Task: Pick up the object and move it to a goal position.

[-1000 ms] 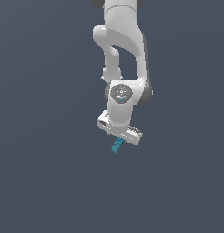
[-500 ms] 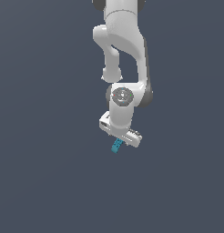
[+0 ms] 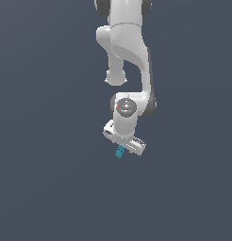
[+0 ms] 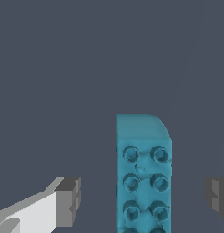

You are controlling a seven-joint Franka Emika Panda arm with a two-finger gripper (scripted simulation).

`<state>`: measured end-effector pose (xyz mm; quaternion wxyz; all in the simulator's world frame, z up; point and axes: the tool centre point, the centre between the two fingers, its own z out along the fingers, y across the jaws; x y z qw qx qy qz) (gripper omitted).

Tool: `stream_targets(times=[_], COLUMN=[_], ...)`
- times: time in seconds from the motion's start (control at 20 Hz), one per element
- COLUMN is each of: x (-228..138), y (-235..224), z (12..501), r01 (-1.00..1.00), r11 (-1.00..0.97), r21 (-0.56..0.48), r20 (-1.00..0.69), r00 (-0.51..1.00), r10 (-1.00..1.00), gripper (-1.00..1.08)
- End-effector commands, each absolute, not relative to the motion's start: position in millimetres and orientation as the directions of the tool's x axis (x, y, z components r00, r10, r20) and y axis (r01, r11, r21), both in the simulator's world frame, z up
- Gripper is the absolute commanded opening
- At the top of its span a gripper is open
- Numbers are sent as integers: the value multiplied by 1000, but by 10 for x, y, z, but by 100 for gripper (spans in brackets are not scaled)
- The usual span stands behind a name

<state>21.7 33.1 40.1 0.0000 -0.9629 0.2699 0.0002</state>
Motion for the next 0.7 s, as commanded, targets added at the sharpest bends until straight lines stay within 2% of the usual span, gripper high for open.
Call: stream_targets(times=[0.0,0.25,0.3,0.65], x=[214,226,226,226], y=[329,333,333,333], z=[287,221,221,221], r01=[-521,-521,-521,-521], r11=[-854,-854,-854,-854], r21=[0,0,0,0], r20=[0,0,0,0], r00=[854,854,854,854], r10=[-521,-521,-521,-521], gripper=[100,100,-100,-100])
